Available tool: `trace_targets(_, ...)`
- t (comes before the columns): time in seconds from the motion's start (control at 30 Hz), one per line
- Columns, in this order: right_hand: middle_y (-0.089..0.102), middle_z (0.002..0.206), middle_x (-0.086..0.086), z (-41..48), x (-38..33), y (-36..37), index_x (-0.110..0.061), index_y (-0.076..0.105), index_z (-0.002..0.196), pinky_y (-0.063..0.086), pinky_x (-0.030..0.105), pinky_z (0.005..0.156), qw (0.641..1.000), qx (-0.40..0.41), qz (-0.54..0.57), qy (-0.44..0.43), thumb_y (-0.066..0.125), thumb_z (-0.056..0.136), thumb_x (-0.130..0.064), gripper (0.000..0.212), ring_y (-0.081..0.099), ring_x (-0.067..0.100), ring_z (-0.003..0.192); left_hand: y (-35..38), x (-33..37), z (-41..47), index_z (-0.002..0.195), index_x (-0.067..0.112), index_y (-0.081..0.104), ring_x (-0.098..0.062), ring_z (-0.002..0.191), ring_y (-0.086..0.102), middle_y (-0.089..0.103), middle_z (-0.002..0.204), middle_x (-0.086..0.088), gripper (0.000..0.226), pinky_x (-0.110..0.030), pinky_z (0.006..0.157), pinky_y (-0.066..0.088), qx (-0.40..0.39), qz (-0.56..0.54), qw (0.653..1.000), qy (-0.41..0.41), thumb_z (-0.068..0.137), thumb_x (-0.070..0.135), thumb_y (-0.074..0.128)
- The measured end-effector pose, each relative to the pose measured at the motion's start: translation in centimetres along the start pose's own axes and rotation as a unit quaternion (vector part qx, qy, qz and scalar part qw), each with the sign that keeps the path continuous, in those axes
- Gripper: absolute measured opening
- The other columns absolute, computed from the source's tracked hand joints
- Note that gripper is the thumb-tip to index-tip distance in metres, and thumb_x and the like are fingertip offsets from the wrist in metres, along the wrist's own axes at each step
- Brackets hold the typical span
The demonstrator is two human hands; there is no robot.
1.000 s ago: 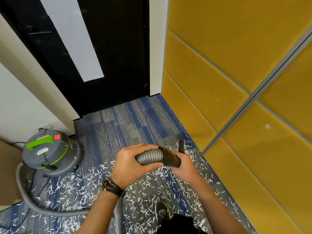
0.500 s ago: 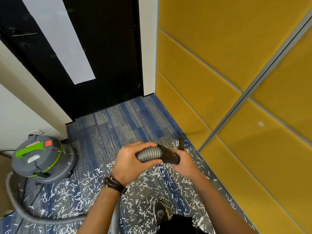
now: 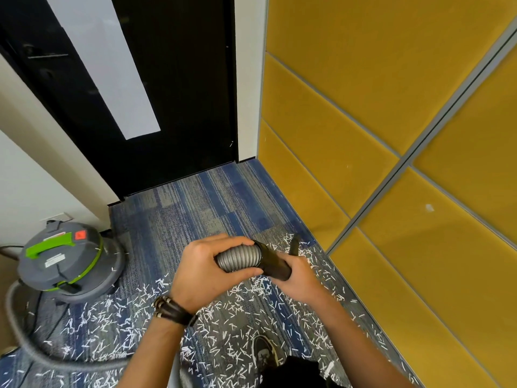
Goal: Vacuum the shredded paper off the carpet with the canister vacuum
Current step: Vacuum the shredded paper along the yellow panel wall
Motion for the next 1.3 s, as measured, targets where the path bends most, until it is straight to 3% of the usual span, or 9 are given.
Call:
trace_targets(0.1,0.069,0.076,-0.006,-1.1,-0.5,-0.2,-0.022,0.071,0.093,0.047,0.017,0.060,1.000,-0.010,-0.003,-0.008,0.082,0.078,-0.027,0.019,0.064,0.006,0.067,0.0,0.3,-0.6,0.112,0.038,0.079,-0.008,0.090,0.074,0.076,0.098,0.018,0.050,-0.027,0.083,0.059,-0.009,-0.024,1.000,0.005,0.068,0.057,0.093)
trace_targets(0.27,0.071,0.077,-0.001,-1.6,-0.6,-1.0,-0.024,0.072,0.096,0.051,0.032,0.059,1.000,0.017,-0.013,0.004,0.074,0.078,-0.015,0.020,0.065,0.014,0.066,-0.4,1.2,-1.5,0.113,0.041,0.077,-0.006,0.088,0.073,0.075,0.097,0.020,0.049,-0.023,0.082,0.059,0.023,-0.022,0.999,0.007,0.070,0.064,0.086)
trace_targets(0.33,0.070,0.078,-0.002,-1.4,-1.0,-1.2,-0.030,0.069,0.096,0.052,0.030,0.058,0.999,0.027,-0.016,0.009,0.074,0.079,-0.014,0.023,0.065,0.012,0.067,-0.9,1.6,-1.5,0.113,0.040,0.077,-0.005,0.089,0.072,0.074,0.097,0.020,0.049,-0.020,0.083,0.056,0.040,-0.019,0.999,0.009,0.071,0.063,0.086)
trace_targets(0.43,0.071,0.082,-0.003,-1.1,-1.6,-1.0,-0.022,0.071,0.101,0.052,0.026,0.060,0.999,0.025,-0.017,0.012,0.076,0.081,-0.011,0.023,0.065,0.010,0.070,-1.3,1.6,-1.6,0.113,0.038,0.078,-0.005,0.087,0.071,0.073,0.096,0.021,0.049,-0.018,0.082,0.055,0.039,-0.008,0.999,0.009,0.070,0.060,0.090)
trace_targets(0.57,0.069,0.078,-0.001,-0.8,-2.0,-0.5,-0.021,0.070,0.096,0.050,0.031,0.060,1.000,0.011,-0.011,0.010,0.073,0.080,-0.008,0.021,0.065,0.014,0.069,-0.9,1.4,-1.8,0.112,0.039,0.077,-0.005,0.087,0.071,0.073,0.095,0.020,0.049,-0.020,0.082,0.056,0.026,-0.009,1.000,0.003,0.071,0.064,0.086)
trace_targets(0.73,0.068,0.076,0.001,-3.0,-1.6,0.2,-0.016,0.071,0.095,0.042,0.018,0.057,0.999,0.031,0.008,0.013,0.072,0.080,-0.003,0.021,0.060,0.013,0.066,-0.4,1.2,-1.8,0.111,0.041,0.078,-0.008,0.091,0.073,0.076,0.099,0.019,0.051,-0.028,0.084,0.059,-0.009,-0.034,0.999,0.004,0.067,0.066,0.087)
trace_targets(0.93,0.073,0.085,-0.002,-4.3,-0.4,0.0,-0.024,0.073,0.108,0.053,0.033,0.066,0.998,0.035,0.026,0.042,0.074,0.080,-0.009,0.032,0.068,0.014,0.076,0.3,2.1,-2.5,0.114,0.042,0.076,-0.007,0.088,0.073,0.075,0.097,0.021,0.054,-0.027,0.081,0.059,-0.014,-0.038,0.999,0.010,0.067,0.066,0.087)
trace_targets(1.17,0.071,0.080,-0.001,-3.0,-2.0,-1.4,-0.018,0.073,0.103,0.045,0.017,0.058,0.999,0.043,-0.009,0.024,0.073,0.081,-0.005,0.026,0.063,0.009,0.068,-0.8,2.6,-1.9,0.112,0.040,0.077,-0.007,0.085,0.070,0.073,0.094,0.020,0.048,-0.021,0.079,0.056,0.011,-0.011,1.000,0.021,0.071,0.063,0.085)
trace_targets(1.3,0.072,0.083,0.001,-3.0,-1.6,-1.4,-0.017,0.071,0.107,0.051,0.027,0.062,0.999,0.026,-0.017,0.027,0.072,0.082,-0.008,0.027,0.065,0.012,0.072,0.3,1.7,-1.8,0.113,0.041,0.077,-0.007,0.090,0.071,0.074,0.096,0.020,0.051,-0.026,0.082,0.058,-0.004,-0.005,1.000,0.004,0.070,0.067,0.084)
Point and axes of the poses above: each hand's wrist, its own z-axis towards the middle knuckle, its own y-axis out of the palm, x = y × z, the point moved 9 cm from there along z, towards the middle knuckle
